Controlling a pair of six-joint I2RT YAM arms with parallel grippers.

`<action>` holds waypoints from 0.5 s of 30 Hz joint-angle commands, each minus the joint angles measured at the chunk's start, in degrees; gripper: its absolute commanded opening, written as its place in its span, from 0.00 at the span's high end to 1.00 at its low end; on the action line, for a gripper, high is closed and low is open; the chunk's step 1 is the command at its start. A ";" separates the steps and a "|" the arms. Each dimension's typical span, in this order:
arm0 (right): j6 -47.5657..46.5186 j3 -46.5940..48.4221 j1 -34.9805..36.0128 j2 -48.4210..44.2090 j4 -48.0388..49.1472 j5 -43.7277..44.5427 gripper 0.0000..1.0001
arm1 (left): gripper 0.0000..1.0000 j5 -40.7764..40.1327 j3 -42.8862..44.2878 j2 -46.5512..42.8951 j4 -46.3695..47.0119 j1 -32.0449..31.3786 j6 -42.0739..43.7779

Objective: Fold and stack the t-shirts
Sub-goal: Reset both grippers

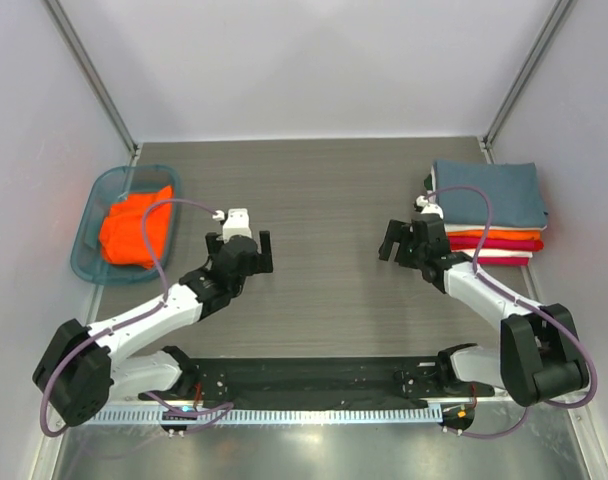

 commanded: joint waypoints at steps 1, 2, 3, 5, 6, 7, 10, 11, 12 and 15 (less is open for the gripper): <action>0.78 -0.40 0.22 -2.03 8.02 0.23 0.09 | 0.00 -1.09 -2.34 0.97 4.22 -0.16 3.40; 1.14 -0.75 0.22 -1.77 8.98 -0.03 0.10 | 0.00 -0.39 -3.14 0.45 5.82 -0.16 3.57; 1.58 -1.18 0.22 -1.68 9.60 -0.21 0.09 | 0.00 0.32 -3.84 -0.43 6.27 -0.16 3.84; 2.37 -3.55 0.31 -1.85 12.74 -2.04 0.10 | 0.00 -0.02 -4.28 -1.14 6.80 -0.16 4.10; 2.81 -4.87 0.31 -2.20 14.60 -3.01 0.10 | 0.00 -0.90 -5.24 -1.32 7.23 -0.07 3.93; 3.68 -8.19 0.48 -2.81 16.62 -3.46 0.10 | 0.00 -2.04 -5.43 -2.01 7.50 -0.16 3.93; 5.70 -14.79 1.10 -6.14 24.97 -2.58 0.10 | 0.00 -2.14 -5.08 -4.64 5.75 -0.16 3.75; 4.32 -14.03 1.18 -7.72 21.16 -1.28 0.10 | 0.00 -1.88 -5.60 -5.44 5.83 -0.16 3.58; 4.13 -14.37 1.19 -9.31 21.12 0.48 0.09 | 0.00 -1.70 -6.65 -6.14 6.18 -0.16 3.49; 5.71 -17.18 1.19 -14.50 22.43 1.12 0.07 | 0.00 -0.21 -8.76 -8.08 8.46 -0.16 3.49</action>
